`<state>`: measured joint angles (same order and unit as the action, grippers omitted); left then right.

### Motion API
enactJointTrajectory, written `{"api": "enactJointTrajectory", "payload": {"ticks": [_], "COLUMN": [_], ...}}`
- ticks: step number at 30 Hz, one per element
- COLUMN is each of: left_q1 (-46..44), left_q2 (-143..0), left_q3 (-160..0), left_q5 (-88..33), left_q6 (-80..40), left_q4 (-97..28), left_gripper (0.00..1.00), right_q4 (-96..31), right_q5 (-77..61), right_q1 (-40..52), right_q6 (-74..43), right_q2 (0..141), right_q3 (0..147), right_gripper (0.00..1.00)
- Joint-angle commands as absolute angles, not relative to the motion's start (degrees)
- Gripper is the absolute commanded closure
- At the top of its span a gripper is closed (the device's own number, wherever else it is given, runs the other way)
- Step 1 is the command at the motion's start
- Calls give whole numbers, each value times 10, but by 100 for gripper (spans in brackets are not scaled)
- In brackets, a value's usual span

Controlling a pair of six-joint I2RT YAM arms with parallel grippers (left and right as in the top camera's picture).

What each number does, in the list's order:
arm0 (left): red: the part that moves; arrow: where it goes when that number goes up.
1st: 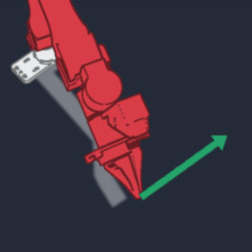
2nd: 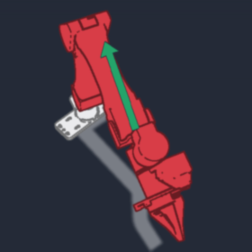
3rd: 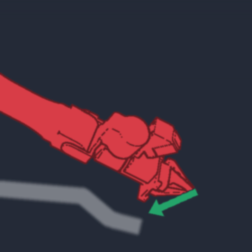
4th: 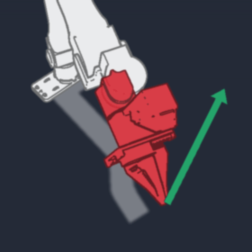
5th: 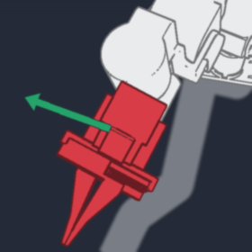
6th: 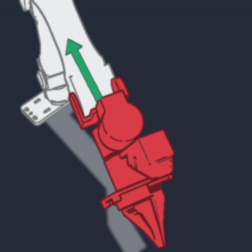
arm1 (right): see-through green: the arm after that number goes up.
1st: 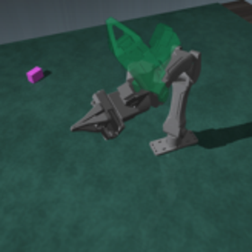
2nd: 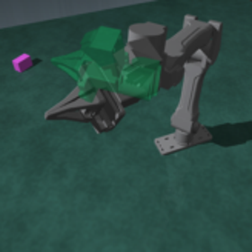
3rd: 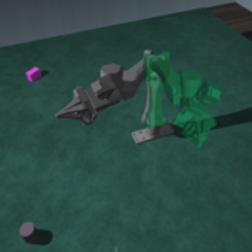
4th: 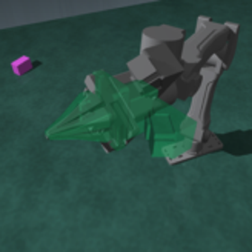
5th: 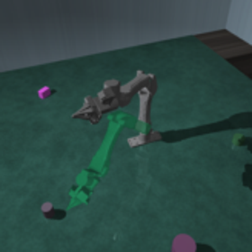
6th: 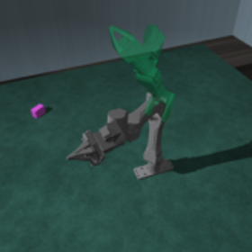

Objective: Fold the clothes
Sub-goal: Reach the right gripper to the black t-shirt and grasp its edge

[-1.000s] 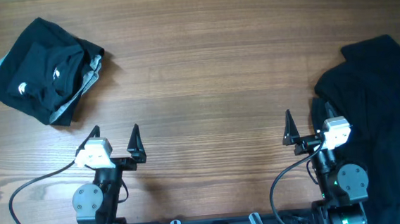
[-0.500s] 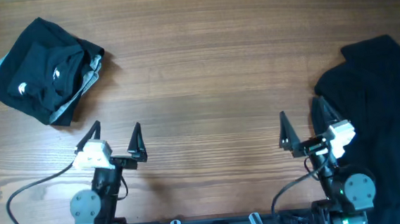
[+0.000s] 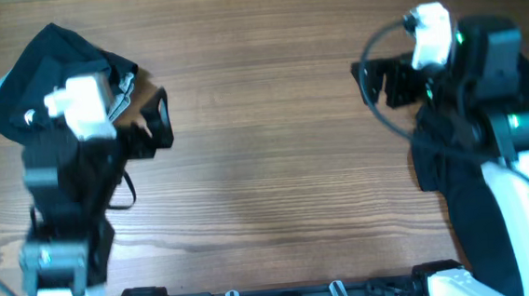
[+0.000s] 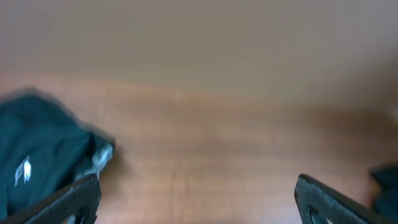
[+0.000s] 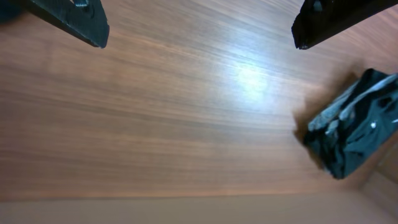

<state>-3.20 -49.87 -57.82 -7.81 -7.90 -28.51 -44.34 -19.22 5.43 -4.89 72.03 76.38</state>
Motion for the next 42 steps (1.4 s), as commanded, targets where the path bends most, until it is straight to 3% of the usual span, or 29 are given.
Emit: {"api": "enactJointTrajectory", "payload": {"ticks": [1, 4, 7, 10, 13, 22, 27, 29, 34, 37, 40, 42], "left_q1": [-31, -31, -31, -31, -31, -31, -31, -31, -31, -31, -31, -31], "left_q2": [-585, -611, -616, -616, -618, -620, -621, -621, -621, -621, -621, -621], "left_q3": [-661, -662, -662, -662, -662, -662, -662, -662, -662, -662, -662, -662], "left_q5": [-94, -135, -156, -156, -156, -156, -156, -156, -156, -156, -156, -156], "left_q6": [-77, -78, -78, -78, -78, -78, -78, -78, -78, -78, -78, -78], "left_q4": [-322, -320, -326, -326, -324, -324, -324, -324, -324, -324, -324, -324], "left_gripper": [0, 0, 0, 0, 0, 0, 0, 0, 0, 0, 0, 0], "right_q4": [-442, -456, -479, -469, -398, -292, -326, -338, -361, -392, -389, -344], "right_q5": [-222, -94, -101, -117, -106, -66, -19, -19, 5, 10, 3, -99], "right_q1": [48, -16, -153, -223, -243, -241, -247, -253, -259, -272, -285, -286], "right_q6": [-63, -170, -225, -252, -280, -305, -299, -290, -270, -272, -265, -168], "right_q2": [775, 825, 909, 981, 1057, 1172, 1166, 1151, 1105, 1102, 1102, 1102], "right_q3": [787, 787, 787, 787, 787, 786, 787, 787, 787, 786, 787, 787], "right_gripper": [0, 0, 1, 2, 12, 24, 75, 84, 80, 96, 96, 96]}}
